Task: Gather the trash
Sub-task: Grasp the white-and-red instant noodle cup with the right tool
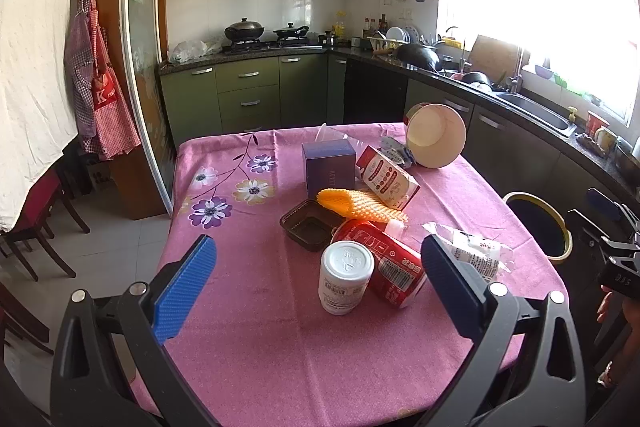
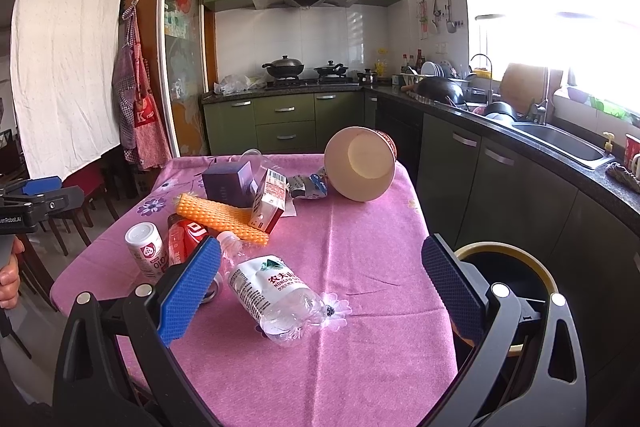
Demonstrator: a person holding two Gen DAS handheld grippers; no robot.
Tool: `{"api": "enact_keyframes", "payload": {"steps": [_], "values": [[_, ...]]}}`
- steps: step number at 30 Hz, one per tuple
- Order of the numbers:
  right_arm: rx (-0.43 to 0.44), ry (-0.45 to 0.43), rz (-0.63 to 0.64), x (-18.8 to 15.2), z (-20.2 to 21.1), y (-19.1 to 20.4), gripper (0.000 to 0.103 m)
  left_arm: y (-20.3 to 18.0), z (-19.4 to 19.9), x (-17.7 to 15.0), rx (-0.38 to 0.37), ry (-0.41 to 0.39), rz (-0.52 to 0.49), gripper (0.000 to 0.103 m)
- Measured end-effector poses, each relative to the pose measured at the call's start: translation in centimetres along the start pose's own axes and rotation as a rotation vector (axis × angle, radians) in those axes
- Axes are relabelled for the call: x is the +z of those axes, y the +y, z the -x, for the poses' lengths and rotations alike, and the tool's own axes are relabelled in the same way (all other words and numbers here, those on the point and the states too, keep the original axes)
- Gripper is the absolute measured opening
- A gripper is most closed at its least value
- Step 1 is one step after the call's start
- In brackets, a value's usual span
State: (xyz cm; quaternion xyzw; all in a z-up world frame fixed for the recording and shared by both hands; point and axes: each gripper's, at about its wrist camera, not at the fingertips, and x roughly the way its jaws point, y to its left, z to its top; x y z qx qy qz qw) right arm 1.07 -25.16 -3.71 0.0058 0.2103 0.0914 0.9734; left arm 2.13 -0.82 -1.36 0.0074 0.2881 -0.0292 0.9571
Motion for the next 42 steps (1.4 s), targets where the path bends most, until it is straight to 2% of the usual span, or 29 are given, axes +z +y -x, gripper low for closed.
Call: {"api": "enact_keyframes", "payload": {"steps": [5, 11, 13, 18, 22, 24, 26, 28, 34, 39, 42], "values": [[0.028, -0.005, 0.010, 1.5, -1.9, -1.4, 0.099, 1.0, -2.6, 1.8, 0.024, 0.006, -0.015, 0.097], [-0.027, 0.029, 0.034, 3.6, -6.6, -3.2, 0.099, 3.2, -7.7, 4.7, 0.035, 0.026, 0.016, 0.097], [-0.032, 0.017, -0.012, 4.1, -8.3, -4.5, 0.099, 4.3, -9.7, 5.5, 0.046, 0.033, 0.040, 0.097], [-0.007, 0.096, -0.098, 5.9, -14.7, -7.6, 0.099, 7.2, -15.5, 7.3, 0.099, 0.061, 0.095, 0.097], [-0.070, 0.135, -0.090, 7.6, -20.1, -8.8, 0.098, 9.7, -19.9, 8.1, 0.093, 0.084, 0.167, 0.097], [-0.145, 0.147, -0.061, 8.4, -22.8, -9.2, 0.086, 10.7, -22.0, 8.4, 0.088, 0.089, 0.205, 0.097], [-0.177, 0.176, -0.064, 9.1, -25.9, -9.9, 0.069, 11.3, -24.0, 8.5, 0.099, 0.097, 0.225, 0.097], [-0.201, 0.215, -0.070, 9.6, -29.1, -10.7, 0.060, 11.5, -25.3, 8.6, 0.116, 0.093, 0.230, 0.097], [-0.232, 0.271, -0.089, 10.1, -35.9, -11.7, 0.045, 11.1, -27.2, 7.8, 0.115, 0.108, 0.194, 0.097], [-0.222, 0.298, -0.108, 10.0, -38.7, -12.2, 0.033, 11.1, -27.8, 7.2, 0.070, 0.138, 0.208, 0.097], [-0.242, 0.291, -0.128, 10.0, -39.2, -12.8, 0.014, 10.8, -27.8, 7.0, 0.063, 0.144, 0.203, 0.097]]}}
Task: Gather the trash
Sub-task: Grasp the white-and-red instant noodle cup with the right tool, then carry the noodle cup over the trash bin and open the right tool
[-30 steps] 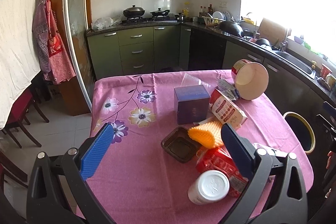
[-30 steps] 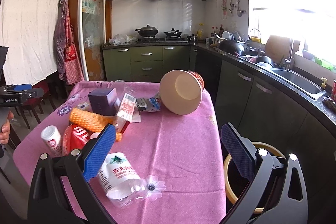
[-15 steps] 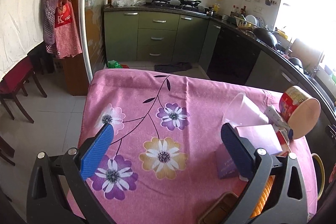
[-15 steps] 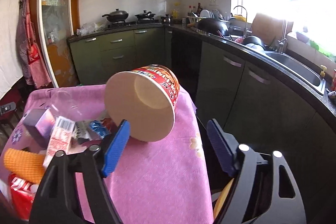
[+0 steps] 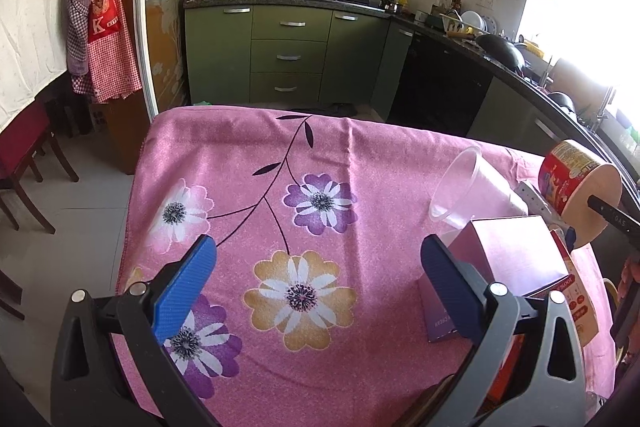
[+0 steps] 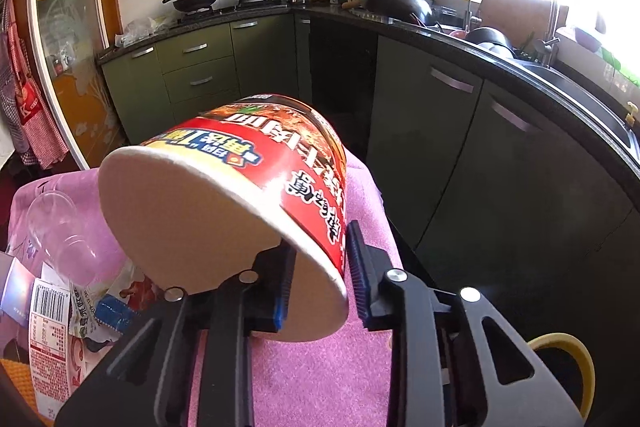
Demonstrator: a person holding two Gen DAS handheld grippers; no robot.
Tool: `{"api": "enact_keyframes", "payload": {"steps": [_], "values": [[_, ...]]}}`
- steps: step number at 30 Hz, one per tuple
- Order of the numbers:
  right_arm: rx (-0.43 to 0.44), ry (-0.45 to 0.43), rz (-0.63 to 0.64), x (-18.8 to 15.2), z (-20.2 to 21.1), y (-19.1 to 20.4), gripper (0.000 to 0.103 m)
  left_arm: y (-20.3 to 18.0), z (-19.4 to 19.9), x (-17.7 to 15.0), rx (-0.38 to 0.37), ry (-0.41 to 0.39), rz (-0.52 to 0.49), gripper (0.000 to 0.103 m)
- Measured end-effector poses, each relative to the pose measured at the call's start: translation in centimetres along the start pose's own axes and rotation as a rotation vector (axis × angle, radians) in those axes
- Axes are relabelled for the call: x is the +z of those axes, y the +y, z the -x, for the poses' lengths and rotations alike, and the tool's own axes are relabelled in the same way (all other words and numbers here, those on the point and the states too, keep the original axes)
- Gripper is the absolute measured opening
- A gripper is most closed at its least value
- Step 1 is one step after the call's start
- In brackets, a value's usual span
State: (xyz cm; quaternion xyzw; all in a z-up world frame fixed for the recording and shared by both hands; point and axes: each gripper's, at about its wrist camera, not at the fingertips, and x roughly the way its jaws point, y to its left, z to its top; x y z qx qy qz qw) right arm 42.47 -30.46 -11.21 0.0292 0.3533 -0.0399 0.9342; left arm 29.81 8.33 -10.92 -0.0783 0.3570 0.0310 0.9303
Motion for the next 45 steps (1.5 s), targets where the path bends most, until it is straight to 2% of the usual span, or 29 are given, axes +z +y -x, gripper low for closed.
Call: {"api": "enact_keyframes", "payload": {"steps": [1, 8, 15, 22, 26, 31, 38, 45], "values": [[0.001, -0.001, -0.011, 0.2, -0.1, -0.5, 0.007, 0.0, 0.1, 0.0, 0.003, -0.004, -0.001, 0.097], [0.089, 0.056, -0.086, 1.1, 0.9, -3.3, 0.005, 0.1, 0.2, -0.2, -0.001, -0.005, 0.006, 0.097], [0.171, 0.148, -0.102, 1.9, 6.3, -7.0, 0.005, 0.1, 0.7, -0.2, 0.012, -0.034, -0.015, 0.097], [0.150, 0.294, -0.129, 0.5, 13.8, -14.9, 0.005, 0.4, 0.9, -0.1, 0.005, -0.042, -0.002, 0.097], [0.104, 0.433, -0.169, -1.9, 16.3, -20.0, 0.005, 0.5, 0.8, -0.2, 0.007, -0.044, 0.000, 0.097], [0.012, 0.630, -0.198, -5.9, 14.4, -25.0, 0.005, 0.7, 0.8, -0.2, 0.001, -0.042, 0.009, 0.097], [-0.019, 0.814, -0.243, -11.2, 7.8, -28.4, 0.005, 0.5, 1.1, -0.2, 0.003, -0.056, 0.001, 0.097], [-0.037, 0.898, -0.232, -14.0, 3.8, -29.4, 0.005, 0.4, 1.4, -0.2, -0.005, -0.060, -0.001, 0.097]]}}
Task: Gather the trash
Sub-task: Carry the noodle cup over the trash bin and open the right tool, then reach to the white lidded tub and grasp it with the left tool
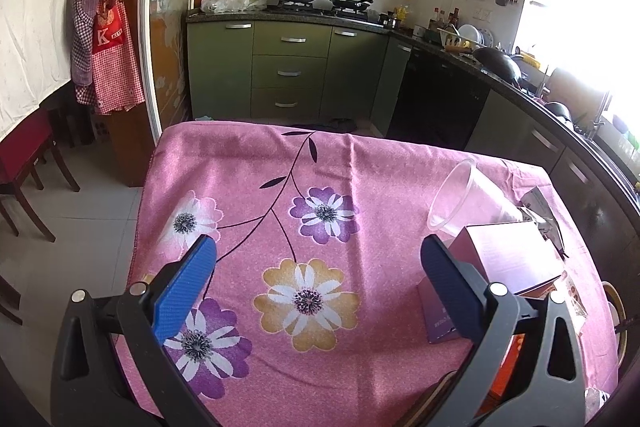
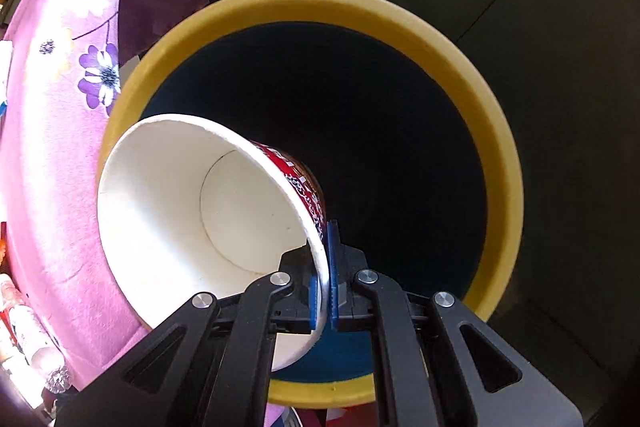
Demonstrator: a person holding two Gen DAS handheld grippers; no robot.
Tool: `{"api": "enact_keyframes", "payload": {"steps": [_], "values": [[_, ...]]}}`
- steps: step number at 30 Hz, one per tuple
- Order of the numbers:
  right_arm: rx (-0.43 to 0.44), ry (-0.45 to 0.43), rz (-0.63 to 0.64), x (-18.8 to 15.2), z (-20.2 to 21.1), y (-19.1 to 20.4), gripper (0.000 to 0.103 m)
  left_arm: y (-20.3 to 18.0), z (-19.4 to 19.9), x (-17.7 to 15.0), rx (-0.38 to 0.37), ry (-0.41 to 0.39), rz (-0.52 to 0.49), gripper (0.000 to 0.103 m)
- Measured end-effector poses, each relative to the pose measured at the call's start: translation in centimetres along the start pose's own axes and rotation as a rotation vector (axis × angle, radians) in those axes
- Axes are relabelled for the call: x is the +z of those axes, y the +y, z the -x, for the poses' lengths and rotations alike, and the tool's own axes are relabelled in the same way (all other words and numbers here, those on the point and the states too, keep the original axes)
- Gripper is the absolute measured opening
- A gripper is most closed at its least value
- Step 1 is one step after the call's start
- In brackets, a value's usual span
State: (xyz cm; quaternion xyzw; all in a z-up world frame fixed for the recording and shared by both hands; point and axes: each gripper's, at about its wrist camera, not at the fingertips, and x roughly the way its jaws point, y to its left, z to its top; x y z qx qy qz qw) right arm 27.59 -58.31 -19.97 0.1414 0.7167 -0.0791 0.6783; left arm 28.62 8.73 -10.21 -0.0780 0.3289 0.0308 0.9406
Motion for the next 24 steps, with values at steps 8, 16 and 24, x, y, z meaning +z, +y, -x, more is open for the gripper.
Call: {"api": "enact_keyframes", "payload": {"steps": [8, 16, 24], "values": [[-0.100, -0.032, -0.011, -0.6, 0.7, -1.3, 0.033, -0.6, -0.3, -0.2, -0.007, 0.014, -0.021, 0.097], [-0.023, -0.204, 0.042, -4.8, 9.1, -0.6, 0.037, -0.9, -0.1, -0.3, -0.011, 0.011, -0.028, 0.097], [0.107, -0.395, 0.154, -14.0, 15.2, 1.4, 0.039, -1.8, 6.3, -0.4, -0.080, -0.066, -0.054, 0.097]]}}
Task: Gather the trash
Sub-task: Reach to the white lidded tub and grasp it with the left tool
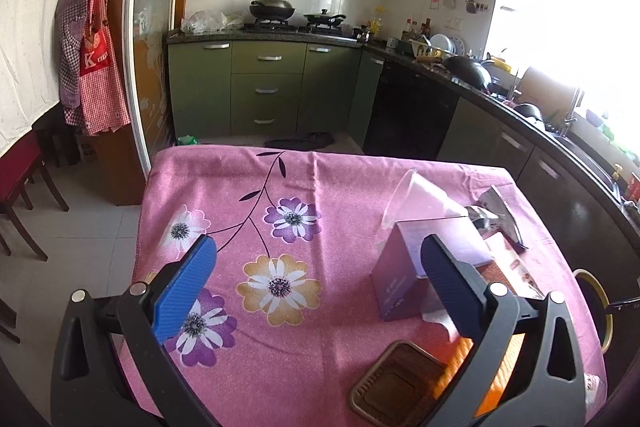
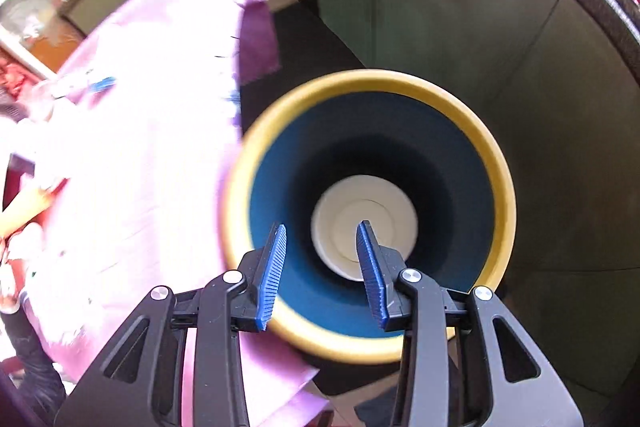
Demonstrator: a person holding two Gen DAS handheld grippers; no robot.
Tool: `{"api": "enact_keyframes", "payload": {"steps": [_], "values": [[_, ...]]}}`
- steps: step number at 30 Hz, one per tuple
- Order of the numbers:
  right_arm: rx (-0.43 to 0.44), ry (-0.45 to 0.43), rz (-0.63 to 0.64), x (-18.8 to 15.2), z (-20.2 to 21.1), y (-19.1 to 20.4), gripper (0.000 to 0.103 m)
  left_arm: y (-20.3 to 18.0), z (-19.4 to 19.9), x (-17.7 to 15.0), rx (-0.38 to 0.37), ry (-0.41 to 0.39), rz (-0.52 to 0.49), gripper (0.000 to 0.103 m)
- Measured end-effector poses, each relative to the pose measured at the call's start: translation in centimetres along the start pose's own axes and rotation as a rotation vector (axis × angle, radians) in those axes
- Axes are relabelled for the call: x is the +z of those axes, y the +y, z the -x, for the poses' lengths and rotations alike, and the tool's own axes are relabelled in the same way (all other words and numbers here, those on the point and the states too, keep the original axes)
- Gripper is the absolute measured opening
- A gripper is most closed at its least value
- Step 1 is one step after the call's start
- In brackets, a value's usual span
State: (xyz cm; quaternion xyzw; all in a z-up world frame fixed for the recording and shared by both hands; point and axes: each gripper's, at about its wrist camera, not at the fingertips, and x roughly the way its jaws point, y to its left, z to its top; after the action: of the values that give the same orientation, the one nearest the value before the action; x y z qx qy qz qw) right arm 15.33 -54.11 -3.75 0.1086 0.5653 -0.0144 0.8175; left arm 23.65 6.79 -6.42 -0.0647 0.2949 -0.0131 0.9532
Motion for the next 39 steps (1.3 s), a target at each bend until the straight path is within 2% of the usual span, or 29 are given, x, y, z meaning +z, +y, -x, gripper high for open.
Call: {"api": "enact_keyframes", "payload": {"steps": [6, 10, 12, 15, 17, 20, 26, 28, 35, 37, 39], "values": [[0.083, -0.075, 0.033, -5.5, 3.3, 3.4, 0.041, -1.5, 7.7, -3.7, -0.139, -0.032, -0.047, 0.097], [0.124, -0.098, 0.034, -9.3, 2.3, 4.7, 0.045, -3.0, 10.5, -7.4, -0.179, -0.012, -0.102, 0.097], [0.132, -0.107, 0.034, -10.2, -0.2, 5.3, 0.046, -3.5, 11.1, -8.8, -0.179, -0.005, -0.128, 0.097], [0.159, -0.123, 0.023, -11.7, -0.5, 5.4, 0.046, -4.6, 10.7, -10.4, -0.173, 0.017, -0.181, 0.097], [0.179, -0.129, 0.019, -12.3, -2.3, 6.1, 0.046, -5.1, 9.9, -11.0, -0.153, 0.047, -0.202, 0.097], [0.223, -0.137, 0.003, -13.4, -2.3, 6.2, 0.046, -5.6, 8.9, -11.9, -0.163, 0.081, -0.206, 0.097], [0.258, -0.137, -0.018, -14.0, -3.2, 6.8, 0.047, -6.6, 8.0, -13.0, -0.144, 0.112, -0.238, 0.096], [0.265, -0.137, -0.024, -14.0, -3.4, 6.7, 0.047, -6.8, 7.9, -13.1, -0.141, 0.112, -0.247, 0.092], [0.283, -0.144, -0.034, -14.0, -3.7, 6.8, 0.048, -7.0, 6.8, -13.4, -0.139, 0.145, -0.251, 0.067], [0.283, -0.151, -0.034, -14.0, -3.6, 6.8, 0.048, -7.0, 6.5, -13.5, -0.144, 0.152, -0.254, 0.059], [0.283, -0.157, -0.034, -13.9, -3.5, 6.9, 0.048, -7.2, 6.4, -13.6, -0.151, 0.158, -0.256, 0.047]]}}
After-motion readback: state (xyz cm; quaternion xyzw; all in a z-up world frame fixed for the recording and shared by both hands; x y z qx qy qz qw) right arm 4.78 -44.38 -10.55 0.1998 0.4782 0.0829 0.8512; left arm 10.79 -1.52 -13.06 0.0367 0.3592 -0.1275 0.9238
